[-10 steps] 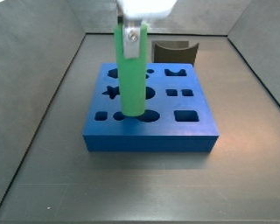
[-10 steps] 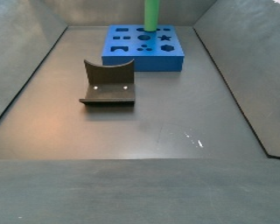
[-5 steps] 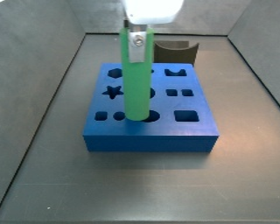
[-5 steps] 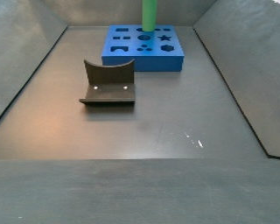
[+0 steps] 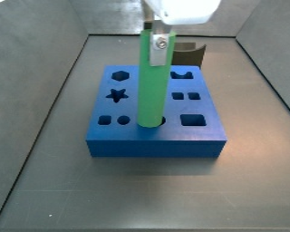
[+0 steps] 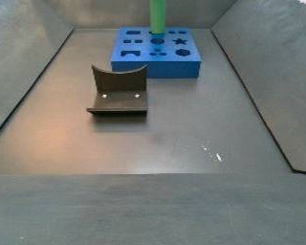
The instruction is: Insert the oval object.
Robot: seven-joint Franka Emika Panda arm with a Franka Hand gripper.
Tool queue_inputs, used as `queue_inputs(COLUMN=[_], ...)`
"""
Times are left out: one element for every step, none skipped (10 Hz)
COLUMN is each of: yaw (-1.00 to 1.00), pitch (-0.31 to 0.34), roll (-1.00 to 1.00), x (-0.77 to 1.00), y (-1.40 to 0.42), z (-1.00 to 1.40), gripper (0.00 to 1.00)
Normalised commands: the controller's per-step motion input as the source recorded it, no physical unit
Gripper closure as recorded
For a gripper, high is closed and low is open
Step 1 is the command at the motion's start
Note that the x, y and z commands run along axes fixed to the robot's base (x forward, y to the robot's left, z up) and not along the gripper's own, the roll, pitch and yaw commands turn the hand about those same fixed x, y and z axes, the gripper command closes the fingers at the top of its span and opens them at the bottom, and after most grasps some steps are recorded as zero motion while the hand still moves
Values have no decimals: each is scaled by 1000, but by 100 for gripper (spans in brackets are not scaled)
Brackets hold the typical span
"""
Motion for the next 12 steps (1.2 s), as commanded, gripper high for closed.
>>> queue_inputs(yaw=[-69, -254, -369, -431, -386, -297, -220, -154, -74, -9, 0, 0], pitch=[69, 67, 44, 24, 0, -33, -31, -39, -59, -56, -163, 0], roll=[100, 101, 141, 137, 116, 61, 60, 27, 1, 0, -104, -37], x=[449, 277, 97, 63, 0, 0, 0, 0, 0, 0, -20, 0], y=[0, 0, 0, -11, -23, -31, -29, -14, 0, 0, 23, 34], z=[-269, -206, -217, -220, -326, -386, -389, -366, -340, -297, -143, 0], gripper=[100, 100, 100, 100, 100, 100, 100, 100, 100, 100, 100, 100])
